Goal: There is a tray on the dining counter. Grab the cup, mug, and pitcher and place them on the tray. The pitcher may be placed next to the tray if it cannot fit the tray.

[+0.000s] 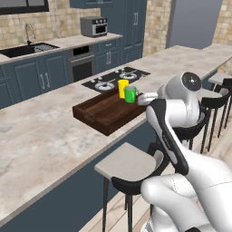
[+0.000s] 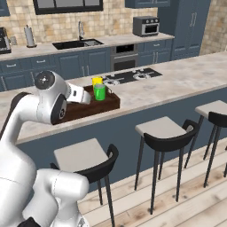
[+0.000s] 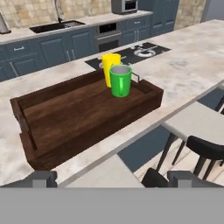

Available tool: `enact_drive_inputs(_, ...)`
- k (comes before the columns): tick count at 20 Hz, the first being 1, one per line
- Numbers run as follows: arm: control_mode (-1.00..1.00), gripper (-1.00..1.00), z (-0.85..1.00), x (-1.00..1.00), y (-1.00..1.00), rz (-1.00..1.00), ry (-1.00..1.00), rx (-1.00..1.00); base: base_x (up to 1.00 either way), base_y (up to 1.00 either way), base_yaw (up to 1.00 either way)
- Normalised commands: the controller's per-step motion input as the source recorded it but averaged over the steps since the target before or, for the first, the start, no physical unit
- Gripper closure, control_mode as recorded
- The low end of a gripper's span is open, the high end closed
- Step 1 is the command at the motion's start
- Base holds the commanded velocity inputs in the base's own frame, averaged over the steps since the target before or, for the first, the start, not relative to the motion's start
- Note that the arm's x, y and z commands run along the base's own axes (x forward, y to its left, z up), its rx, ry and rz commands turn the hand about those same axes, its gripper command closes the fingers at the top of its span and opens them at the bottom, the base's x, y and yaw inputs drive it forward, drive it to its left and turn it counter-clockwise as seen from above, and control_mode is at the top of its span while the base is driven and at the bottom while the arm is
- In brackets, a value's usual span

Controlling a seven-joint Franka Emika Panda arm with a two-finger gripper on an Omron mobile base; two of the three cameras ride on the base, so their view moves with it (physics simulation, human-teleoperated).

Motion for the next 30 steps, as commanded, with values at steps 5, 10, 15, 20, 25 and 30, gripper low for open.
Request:
enact_drive_inputs(5, -1.0, -1.0, 0.6, -0.46, 0.0, 0.0, 0.01, 0.0, 0.0, 0.0, 0.0)
enact_drive_inputs(10, -1.0, -1.0, 0.45, -0.62, -0.04, 0.0, 0.04, 0.0, 0.0, 0.0, 0.0)
enact_drive_inputs(15, -1.0, -1.0, 0.43, -0.63, -0.03, -0.01, 0.04, 0.0, 0.0, 0.0, 0.0)
enact_drive_inputs(20, -1.0, -1.0, 0.35, -0.81, 0.0, -0.01, 0.05, 0.0, 0.0, 0.0, 0.0)
enact_drive_inputs(25, -1.0, -1.0, 0.07, -0.87, -0.13, 0.0, 0.01, 0.0, 0.0, 0.0, 0.0)
enact_drive_inputs(30, -1.0, -1.0, 0.0, -0.8, -0.06, 0.0, 0.0, 0.0, 0.0, 0.0, 0.0)
